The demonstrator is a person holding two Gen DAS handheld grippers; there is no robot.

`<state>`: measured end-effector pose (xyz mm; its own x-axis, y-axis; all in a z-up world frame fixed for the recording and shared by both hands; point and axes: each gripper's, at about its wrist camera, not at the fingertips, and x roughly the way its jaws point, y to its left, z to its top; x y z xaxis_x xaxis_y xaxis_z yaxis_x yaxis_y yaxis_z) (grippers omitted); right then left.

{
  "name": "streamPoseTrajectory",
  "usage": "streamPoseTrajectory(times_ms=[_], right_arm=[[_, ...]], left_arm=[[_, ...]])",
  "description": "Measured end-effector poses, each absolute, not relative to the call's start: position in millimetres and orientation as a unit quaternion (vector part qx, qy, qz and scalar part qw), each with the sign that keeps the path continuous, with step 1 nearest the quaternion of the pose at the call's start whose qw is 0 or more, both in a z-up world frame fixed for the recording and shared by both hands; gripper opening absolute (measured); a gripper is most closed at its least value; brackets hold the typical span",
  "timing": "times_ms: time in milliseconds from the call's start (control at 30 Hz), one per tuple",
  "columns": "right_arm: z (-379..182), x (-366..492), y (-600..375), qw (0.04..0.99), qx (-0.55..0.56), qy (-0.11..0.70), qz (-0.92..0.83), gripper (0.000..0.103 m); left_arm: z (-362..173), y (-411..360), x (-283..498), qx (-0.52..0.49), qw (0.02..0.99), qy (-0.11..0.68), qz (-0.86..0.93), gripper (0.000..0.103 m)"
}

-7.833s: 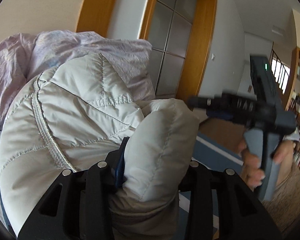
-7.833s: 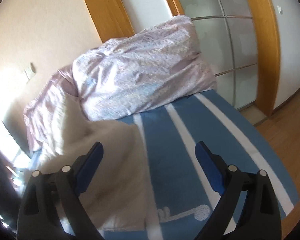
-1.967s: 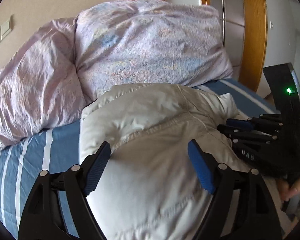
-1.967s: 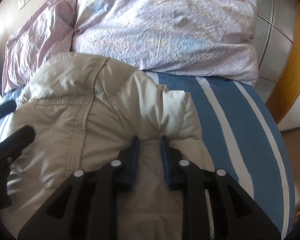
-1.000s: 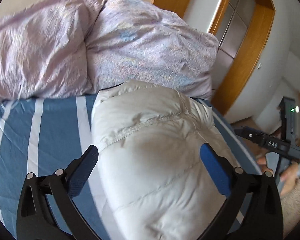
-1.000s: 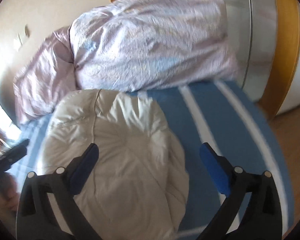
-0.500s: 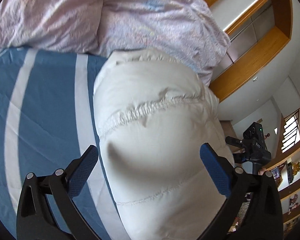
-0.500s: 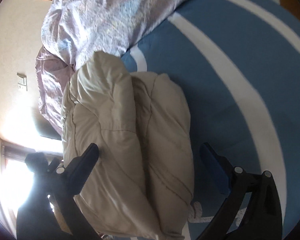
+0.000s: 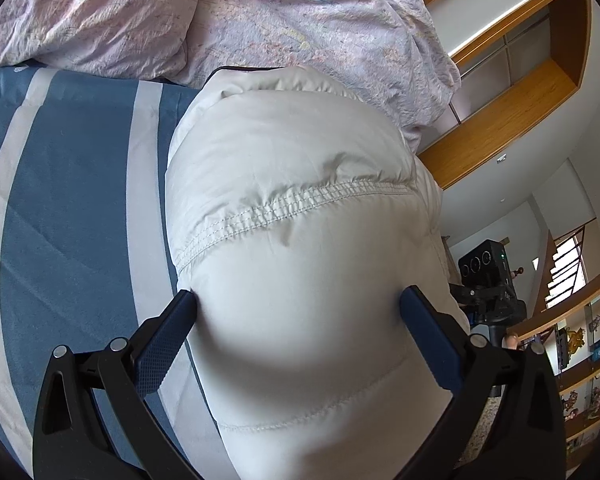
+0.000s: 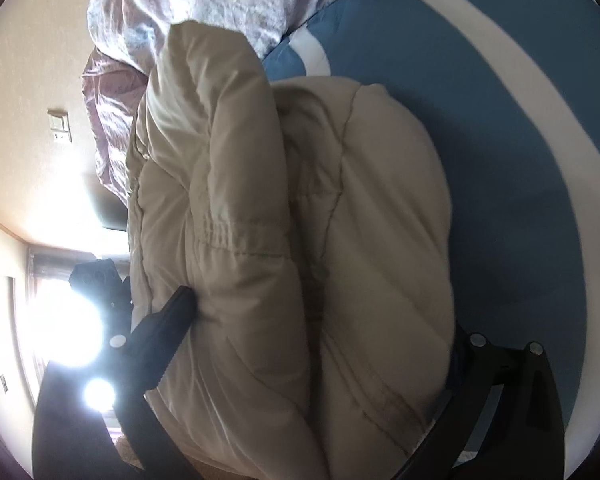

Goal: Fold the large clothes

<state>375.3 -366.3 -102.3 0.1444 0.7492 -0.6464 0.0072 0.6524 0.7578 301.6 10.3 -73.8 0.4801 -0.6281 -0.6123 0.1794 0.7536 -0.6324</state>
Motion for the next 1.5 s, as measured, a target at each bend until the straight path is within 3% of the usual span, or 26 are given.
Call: streamPoseTrajectory(times_ms=[867,1000,1233,1500], right_arm=[[-106,387,-338,0.689,0.296,0.565,0.344,0.101],[-104,384,-337,0.699,0.294,0.551,0.349,0.092],[-91,376,-332,0.724,0.283,0.517,0.358,0.069],[-71,383,-312,0.729,0.277,0.493,0.386,0.058]], left_arm=[[-73,-12,292,-0.204,0.862,0.410,-0.216,0.102],[-70,-15,289,-0.193,0.869,0.402,-0.212,0.097],[-59,-20,278,-0.164,0.885,0.387,-0.202,0.080],[-39,7,270,-0.181,0.894,0.358,-0.198,0.070]])
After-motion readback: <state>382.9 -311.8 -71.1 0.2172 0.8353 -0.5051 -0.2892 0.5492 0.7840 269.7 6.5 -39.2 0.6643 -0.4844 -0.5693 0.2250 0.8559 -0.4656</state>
